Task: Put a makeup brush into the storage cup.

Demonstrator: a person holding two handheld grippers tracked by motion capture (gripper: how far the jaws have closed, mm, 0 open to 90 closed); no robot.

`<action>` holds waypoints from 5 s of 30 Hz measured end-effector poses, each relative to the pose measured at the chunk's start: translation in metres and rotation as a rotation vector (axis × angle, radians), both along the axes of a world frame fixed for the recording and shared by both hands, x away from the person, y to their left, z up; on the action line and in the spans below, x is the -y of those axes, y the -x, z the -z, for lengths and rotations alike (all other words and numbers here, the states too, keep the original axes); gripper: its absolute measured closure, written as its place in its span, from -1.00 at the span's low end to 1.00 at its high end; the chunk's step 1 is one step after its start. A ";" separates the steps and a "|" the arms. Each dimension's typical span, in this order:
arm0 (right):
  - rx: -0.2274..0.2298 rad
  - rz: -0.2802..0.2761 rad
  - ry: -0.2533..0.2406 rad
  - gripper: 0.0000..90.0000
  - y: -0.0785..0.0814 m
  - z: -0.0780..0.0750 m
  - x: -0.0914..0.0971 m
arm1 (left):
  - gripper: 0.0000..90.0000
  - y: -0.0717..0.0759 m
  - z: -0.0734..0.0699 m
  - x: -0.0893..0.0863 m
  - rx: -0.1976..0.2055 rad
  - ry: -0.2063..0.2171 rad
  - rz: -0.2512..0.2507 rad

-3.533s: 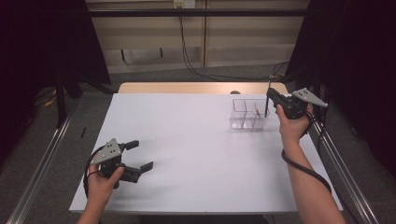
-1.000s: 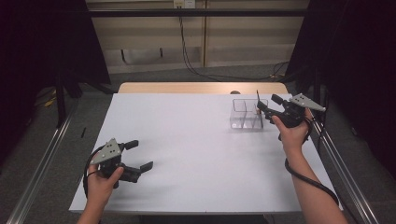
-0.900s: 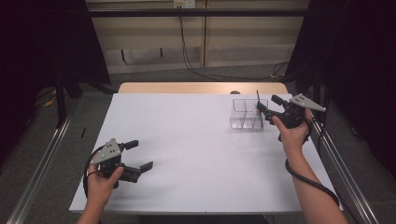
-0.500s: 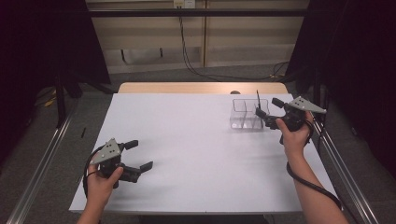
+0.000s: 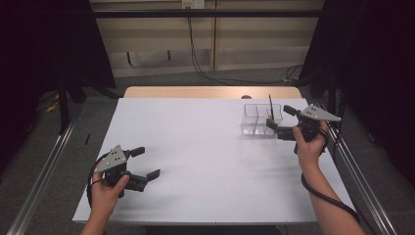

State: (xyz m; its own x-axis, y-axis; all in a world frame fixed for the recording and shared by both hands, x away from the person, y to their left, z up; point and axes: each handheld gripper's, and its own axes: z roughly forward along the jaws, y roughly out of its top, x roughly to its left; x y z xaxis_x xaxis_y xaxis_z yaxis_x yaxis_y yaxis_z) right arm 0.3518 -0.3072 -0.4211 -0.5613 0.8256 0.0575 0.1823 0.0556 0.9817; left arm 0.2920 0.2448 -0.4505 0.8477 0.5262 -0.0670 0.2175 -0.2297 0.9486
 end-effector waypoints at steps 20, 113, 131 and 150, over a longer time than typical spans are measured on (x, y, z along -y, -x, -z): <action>-0.006 -0.027 0.014 -0.89 0.009 0.002 -0.005 | -0.98 0.000 0.000 0.001 0.000 0.013 0.000; -0.100 -0.068 0.043 -0.90 0.084 0.024 0.009 | -0.99 -0.001 -0.002 0.000 0.010 0.000 -0.005; -0.106 -0.078 0.070 -0.90 0.094 0.025 0.011 | -0.99 -0.002 0.000 0.001 0.007 0.004 -0.003; -0.129 -0.076 0.078 -0.90 0.106 0.028 0.020 | -0.99 -0.001 0.000 0.001 0.008 0.003 -0.007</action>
